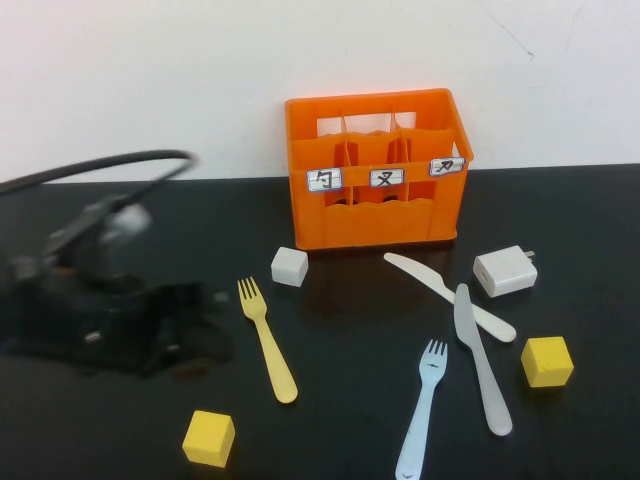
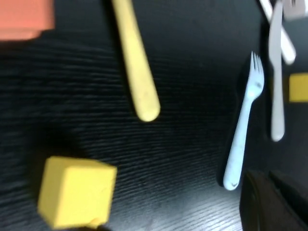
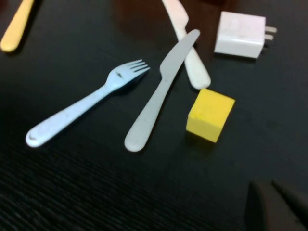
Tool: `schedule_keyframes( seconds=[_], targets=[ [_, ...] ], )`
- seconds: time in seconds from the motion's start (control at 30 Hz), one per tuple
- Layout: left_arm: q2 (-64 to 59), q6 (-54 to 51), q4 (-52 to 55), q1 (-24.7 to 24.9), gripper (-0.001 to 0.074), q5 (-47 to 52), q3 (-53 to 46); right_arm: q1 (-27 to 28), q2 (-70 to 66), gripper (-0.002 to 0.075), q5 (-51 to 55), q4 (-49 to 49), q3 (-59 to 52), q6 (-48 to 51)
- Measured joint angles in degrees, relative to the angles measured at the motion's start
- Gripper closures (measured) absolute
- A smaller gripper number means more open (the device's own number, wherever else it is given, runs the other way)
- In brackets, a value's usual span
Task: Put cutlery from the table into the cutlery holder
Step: Pick up the fork
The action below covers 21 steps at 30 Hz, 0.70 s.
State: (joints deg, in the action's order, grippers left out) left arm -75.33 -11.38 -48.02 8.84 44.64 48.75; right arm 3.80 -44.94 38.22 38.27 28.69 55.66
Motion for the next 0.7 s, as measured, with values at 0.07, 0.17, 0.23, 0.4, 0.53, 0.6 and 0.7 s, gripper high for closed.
schedule_keyframes(
  seconds=[0.07,0.17,0.23,0.4,0.53,0.6,0.7],
  targets=[
    [-2.4,3.1,4.1,3.8,0.0736,-0.8,3.2,0.0,-0.1,0.0728,0.0,0.3,-0.3,0.9],
    [-6.8,11.7,12.4,9.1,0.0736,-1.7,7.6,0.0,-0.1,0.0728,0.0,0.4,-0.5,1.9],
    [-9.5,18.4,18.8,11.7,0.0736,-1.8,10.4,0.0,-0.1,0.0728,0.0,0.4,-0.6,2.3],
    [-16.0,31.7,31.5,15.5,0.0736,-3.8,16.1,0.0,-0.1,0.0728,0.0,0.5,-0.6,3.5],
    [-19.9,33.7,31.4,15.7,0.0736,-5.2,18.2,0.0,-0.1,0.0728,0.0,0.5,-0.6,3.9],
    [-21.7,34.4,32.1,15.7,0.0736,-5.4,19.0,0.0,-0.1,0.0728,0.0,0.5,-0.6,3.9],
    [-24.0,36.1,33.6,15.7,0.0734,-5.5,20.3,0.0,-0.1,0.0728,0.0,0.5,-0.6,3.9]
  ],
)
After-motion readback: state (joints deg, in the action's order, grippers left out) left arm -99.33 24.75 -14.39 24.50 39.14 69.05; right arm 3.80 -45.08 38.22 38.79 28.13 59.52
